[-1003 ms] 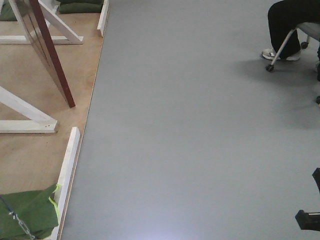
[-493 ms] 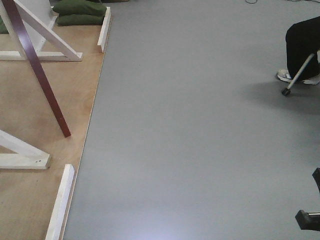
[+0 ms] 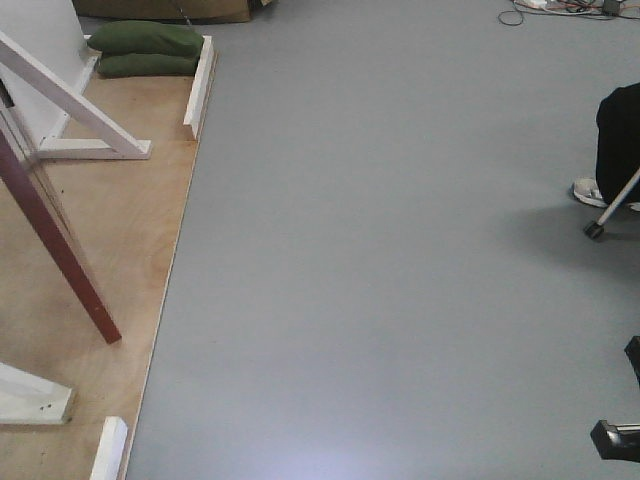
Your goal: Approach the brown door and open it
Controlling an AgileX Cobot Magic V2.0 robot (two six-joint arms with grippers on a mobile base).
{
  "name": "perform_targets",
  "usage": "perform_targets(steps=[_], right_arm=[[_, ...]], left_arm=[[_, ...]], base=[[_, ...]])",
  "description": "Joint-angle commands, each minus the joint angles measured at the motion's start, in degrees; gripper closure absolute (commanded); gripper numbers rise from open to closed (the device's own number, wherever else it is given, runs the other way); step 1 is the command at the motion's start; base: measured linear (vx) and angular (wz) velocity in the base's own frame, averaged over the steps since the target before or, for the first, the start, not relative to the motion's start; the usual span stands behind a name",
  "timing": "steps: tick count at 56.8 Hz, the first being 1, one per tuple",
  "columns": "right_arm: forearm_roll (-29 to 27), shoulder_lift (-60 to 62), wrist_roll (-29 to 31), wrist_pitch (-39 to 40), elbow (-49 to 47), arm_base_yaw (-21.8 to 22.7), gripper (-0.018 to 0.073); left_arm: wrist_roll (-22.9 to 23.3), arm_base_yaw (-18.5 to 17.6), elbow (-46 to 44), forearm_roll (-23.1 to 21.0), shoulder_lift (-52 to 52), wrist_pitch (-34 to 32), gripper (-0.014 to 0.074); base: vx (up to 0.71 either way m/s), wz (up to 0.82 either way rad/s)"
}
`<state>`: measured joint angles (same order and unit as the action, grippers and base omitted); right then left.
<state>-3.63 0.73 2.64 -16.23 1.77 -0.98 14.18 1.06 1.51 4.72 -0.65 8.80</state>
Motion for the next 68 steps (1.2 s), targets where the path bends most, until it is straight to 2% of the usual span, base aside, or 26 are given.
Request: perform_targets(steps=[1,46,68], right_arm=[[0.04,0.62,0.32,4.69,0.28,0.08,0.0559],[0.04,0.62,0.32,4.69,0.28,0.08,0.0559],[0.04,0.62,0.32,4.69,0.28,0.08,0.0559]], left_arm=[[0.49,-0.37,-0.95,-0.32,-0.80,-4.48,0.0600],[0.49,-0.32,-0.95,-0.32,-0.80,-4.48,0.0600],[0.49,-0.32,-0.95,-0.32,-0.80,-4.48,0.0600]], base=[[0.48,-0.02],[0.40,0.03],[0.11,0.02]])
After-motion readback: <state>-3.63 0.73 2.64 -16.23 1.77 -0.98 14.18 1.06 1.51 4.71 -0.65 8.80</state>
